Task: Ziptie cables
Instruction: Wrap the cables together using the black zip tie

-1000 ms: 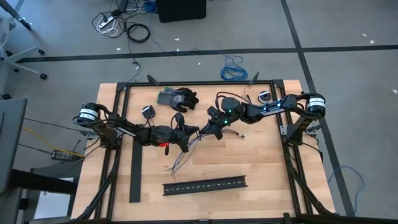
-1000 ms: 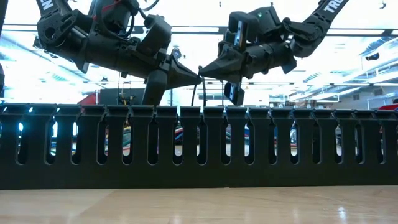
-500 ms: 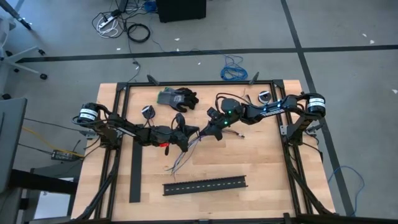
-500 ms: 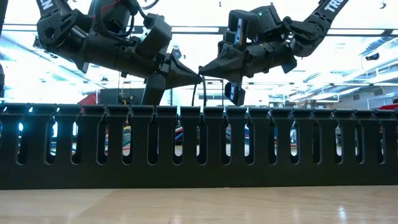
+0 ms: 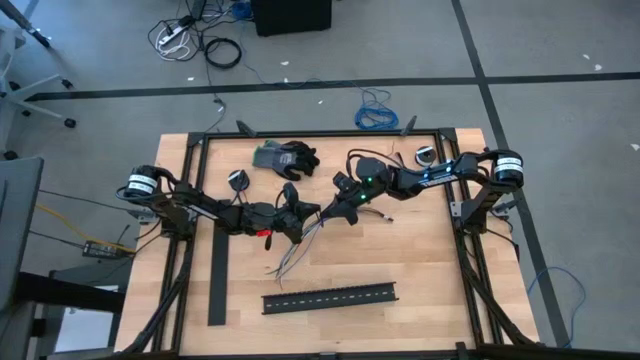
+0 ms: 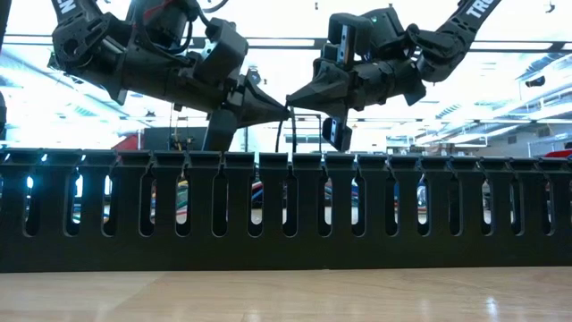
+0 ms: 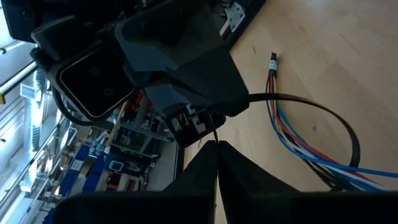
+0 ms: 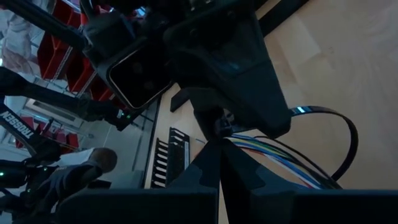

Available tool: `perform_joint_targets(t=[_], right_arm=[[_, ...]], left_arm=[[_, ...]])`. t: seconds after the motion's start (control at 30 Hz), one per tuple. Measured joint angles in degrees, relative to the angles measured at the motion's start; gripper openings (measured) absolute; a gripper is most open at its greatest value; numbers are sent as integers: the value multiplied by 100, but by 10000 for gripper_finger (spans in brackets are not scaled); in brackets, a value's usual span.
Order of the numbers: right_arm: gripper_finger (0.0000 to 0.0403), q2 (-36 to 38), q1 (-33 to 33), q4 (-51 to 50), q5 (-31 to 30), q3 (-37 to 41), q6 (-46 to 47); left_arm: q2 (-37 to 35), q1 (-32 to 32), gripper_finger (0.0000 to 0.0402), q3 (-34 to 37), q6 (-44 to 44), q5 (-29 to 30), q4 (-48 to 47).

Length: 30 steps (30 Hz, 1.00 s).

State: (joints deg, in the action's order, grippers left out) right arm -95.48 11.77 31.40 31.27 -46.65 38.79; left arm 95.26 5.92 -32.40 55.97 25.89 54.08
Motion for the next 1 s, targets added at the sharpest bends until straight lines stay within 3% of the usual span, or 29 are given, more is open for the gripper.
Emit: perform_joint_targets(t=[0.23, 1.0], right_arm=[[0, 0, 35, 75, 93, 0, 70], [0, -4, 37, -291, -296, -2, -192]], left_arm=[[-2, 114, 0, 2, 377, 22, -4], [4, 123, 0, 7, 233, 56, -157]])
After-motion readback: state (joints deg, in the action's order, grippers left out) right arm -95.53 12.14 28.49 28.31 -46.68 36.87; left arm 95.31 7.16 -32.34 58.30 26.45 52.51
